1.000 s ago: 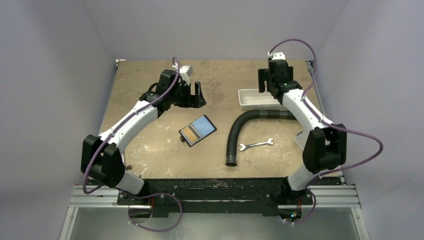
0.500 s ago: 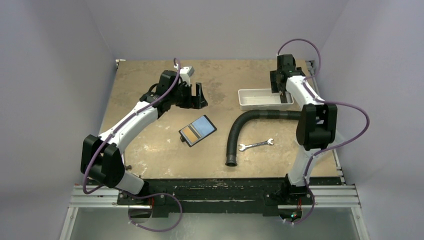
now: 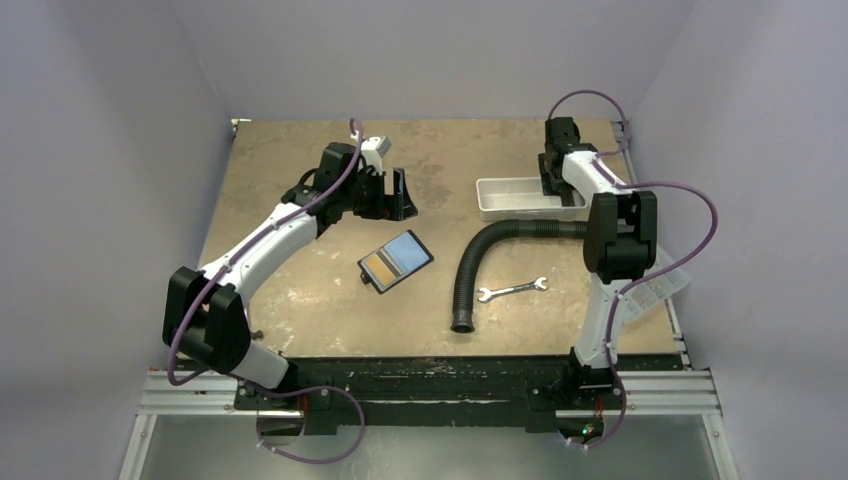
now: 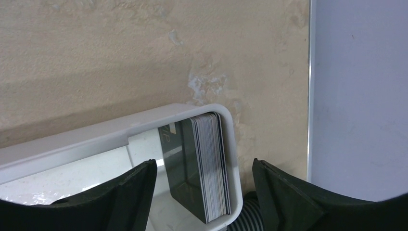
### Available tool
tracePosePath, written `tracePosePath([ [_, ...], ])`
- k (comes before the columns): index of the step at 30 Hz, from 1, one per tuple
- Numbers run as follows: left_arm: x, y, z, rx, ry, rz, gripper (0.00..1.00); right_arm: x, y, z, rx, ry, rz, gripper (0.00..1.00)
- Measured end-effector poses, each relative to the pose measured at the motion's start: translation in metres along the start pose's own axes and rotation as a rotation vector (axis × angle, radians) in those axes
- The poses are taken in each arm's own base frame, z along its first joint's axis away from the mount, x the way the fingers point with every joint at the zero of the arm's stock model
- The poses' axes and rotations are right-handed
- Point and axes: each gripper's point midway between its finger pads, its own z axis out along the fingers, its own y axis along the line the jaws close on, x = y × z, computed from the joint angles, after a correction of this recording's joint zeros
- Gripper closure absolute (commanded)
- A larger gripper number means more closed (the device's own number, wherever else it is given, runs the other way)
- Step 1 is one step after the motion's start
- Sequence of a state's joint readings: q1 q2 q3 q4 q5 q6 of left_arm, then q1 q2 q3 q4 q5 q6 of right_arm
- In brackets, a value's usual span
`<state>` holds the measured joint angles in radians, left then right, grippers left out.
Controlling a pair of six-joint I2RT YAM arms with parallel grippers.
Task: Put the credit cards into the card holder
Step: Pick up the credit card from the storage box.
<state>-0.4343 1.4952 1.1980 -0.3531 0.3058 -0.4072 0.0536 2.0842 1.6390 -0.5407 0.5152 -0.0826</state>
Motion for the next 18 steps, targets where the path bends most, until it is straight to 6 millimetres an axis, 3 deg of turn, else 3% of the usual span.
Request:
tracePosePath([
  [18,0.003,0.001,0.004,0.001,0.014,-0.004,0.15,0.001,-0.012,0.002,0.066,0.009,-0.017,0.44],
])
